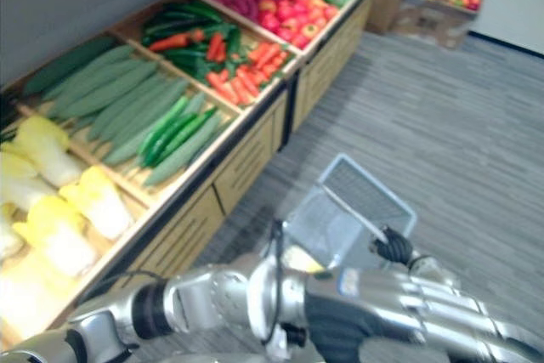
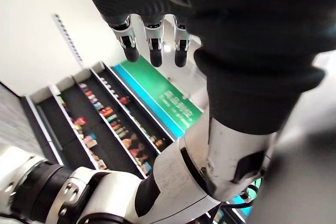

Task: Pick vegetable in the basket

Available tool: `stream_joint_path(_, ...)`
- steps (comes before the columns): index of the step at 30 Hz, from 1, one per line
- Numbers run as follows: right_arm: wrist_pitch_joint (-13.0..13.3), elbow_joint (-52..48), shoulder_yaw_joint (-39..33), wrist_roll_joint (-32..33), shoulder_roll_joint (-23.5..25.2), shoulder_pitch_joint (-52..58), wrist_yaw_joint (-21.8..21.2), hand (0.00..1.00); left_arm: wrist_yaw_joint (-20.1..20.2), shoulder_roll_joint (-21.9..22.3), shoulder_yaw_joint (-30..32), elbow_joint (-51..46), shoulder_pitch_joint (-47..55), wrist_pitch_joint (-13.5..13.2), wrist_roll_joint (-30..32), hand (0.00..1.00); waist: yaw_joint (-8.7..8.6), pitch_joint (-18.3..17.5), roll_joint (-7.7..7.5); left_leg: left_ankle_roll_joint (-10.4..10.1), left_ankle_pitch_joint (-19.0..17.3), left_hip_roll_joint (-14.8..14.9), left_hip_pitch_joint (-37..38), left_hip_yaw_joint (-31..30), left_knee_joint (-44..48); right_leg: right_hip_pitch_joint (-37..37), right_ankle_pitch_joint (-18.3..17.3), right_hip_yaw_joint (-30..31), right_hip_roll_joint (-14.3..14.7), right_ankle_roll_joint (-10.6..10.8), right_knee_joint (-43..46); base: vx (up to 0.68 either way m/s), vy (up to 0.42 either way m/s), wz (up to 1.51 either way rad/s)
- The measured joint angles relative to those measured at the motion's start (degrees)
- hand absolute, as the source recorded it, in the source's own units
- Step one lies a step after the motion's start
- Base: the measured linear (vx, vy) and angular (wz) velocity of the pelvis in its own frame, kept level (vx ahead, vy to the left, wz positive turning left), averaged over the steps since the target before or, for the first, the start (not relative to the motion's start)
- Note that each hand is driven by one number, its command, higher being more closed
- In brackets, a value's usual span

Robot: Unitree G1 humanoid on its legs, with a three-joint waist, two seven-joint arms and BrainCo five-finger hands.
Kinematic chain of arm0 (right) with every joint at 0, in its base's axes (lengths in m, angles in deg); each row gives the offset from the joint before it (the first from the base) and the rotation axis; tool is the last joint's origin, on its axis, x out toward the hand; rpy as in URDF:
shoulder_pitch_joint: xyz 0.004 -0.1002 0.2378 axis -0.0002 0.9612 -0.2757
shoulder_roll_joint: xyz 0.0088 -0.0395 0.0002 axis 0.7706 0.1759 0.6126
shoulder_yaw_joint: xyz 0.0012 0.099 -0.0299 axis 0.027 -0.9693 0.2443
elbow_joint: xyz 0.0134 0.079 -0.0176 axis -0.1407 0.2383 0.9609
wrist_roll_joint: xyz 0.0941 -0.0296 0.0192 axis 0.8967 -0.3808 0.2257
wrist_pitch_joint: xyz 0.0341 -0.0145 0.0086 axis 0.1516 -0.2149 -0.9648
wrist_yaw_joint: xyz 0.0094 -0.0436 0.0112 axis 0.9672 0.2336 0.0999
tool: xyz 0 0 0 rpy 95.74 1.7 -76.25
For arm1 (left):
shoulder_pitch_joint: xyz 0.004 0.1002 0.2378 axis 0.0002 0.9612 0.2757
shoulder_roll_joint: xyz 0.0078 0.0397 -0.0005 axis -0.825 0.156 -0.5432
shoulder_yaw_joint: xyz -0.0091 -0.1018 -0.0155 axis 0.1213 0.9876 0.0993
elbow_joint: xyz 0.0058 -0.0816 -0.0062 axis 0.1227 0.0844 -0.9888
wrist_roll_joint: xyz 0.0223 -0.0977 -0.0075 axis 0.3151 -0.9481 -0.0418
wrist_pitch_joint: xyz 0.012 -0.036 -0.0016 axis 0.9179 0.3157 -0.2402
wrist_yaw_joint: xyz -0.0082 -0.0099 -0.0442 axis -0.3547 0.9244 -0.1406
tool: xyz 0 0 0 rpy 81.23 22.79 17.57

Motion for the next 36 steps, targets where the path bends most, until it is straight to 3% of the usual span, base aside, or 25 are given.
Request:
stream_joint_path(5,-1.1,5.3,-7.6,0.2,3.0,0.1,4.9,1.0,-2.0,-3.8,2.1,-4.4,3.7,0.1,-2.6,0.0,0.87,-0.7,0.47,2.0,1.8,-2.3,-3.0,-6.8,-1.3,0.9,-0.6,-6.8,-3.4,0.2,0.9,-0.05,0.029,0.76)
stream_joint_path(8,-1.3,9.1,-12.2,0.2,5.8,0.6,7.7,1.0,-4.1,-5.2,7.4,-7.8,5.9,0.0,-2.7,0.0,2.78,-1.6,0.46,3.5,4.0,-5.2,-3.6,-11.3,-4.9,1.9,-0.8,-12.2,-5.9,-0.1,1.9,-0.03,0.024,0.76)
stream_joint_path(13,-1.3,14.3,-16.1,0.7,10.5,1.0,9.6,1.0,-6.1,-11.7,21.0,-10.0,16.3,0.0,-4.7,0.0,3.81,-3.0,-0.34,4.3,8.8,-8.5,-3.7,-15.5,-11.5,3.8,-2.4,-19.3,-8.9,-0.2,1.7,0.0,-0.002,0.76)
stream_joint_path(18,-1.3,18.6,-17.3,0.8,13.2,1.5,9.7,1.0,-6.4,-12.7,35.9,-6.0,26.8,0.7,-2.2,0.0,4.84,-3.4,-0.64,4.1,13.8,-10.0,-3.7,-19.1,-18.2,4.3,-3.6,-22.8,-9.0,-0.5,0.4,0.01,-0.043,0.41)
stream_joint_path(21,-1.2,23.1,-19.5,1.3,13.6,0.6,10.2,1.0,-7.1,-12.5,48.2,3.9,34.5,3.4,1.0,0.0,4.88,-3.4,-0.74,3.9,17.8,-10.6,-2.7,-21.4,-23.5,4.7,-3.2,-24.9,-8.3,-0.1,-0.7,0.05,-0.047,0.33)
stream_joint_path(27,-1.6,30.1,-21.7,1.0,13.8,0.1,10.1,1.0,-7.3,-9.6,66.6,29.6,40.5,7.5,5.2,0.0,4.86,-4.2,-1.37,4.6,18.9,-11.3,-2.8,-24.7,-25.1,6.0,-3.3,-27.7,-7.8,-0.7,-1.8,0.08,0.0,0.22)
stream_joint_path(32,-2.1,31.5,-21.8,0.0,14.9,0.8,10.1,1.0,-8.0,-6.8,72.9,45.1,40.9,10.5,9.2,0.0,4.75,-4.5,-1.77,4.8,19.0,-12.0,-3.5,-26.5,-25.3,6.1,-3.3,-28.6,-8.1,-0.8,-2.5,0.08,0.019,0.12)
stream_joint_path(36,-2.1,32.6,-21.7,-0.1,15.9,0.9,10.4,1.0,-10.0,-4.5,75.0,56.6,41.4,11.3,18.0,0.0,4.6,-4.5,-1.78,4.9,19.1,-12.1,-3.3,-27.5,-25.5,6.7,-3.5,-29.3,-8.1,-1.1,-2.7,0.04,0.011,0.08)
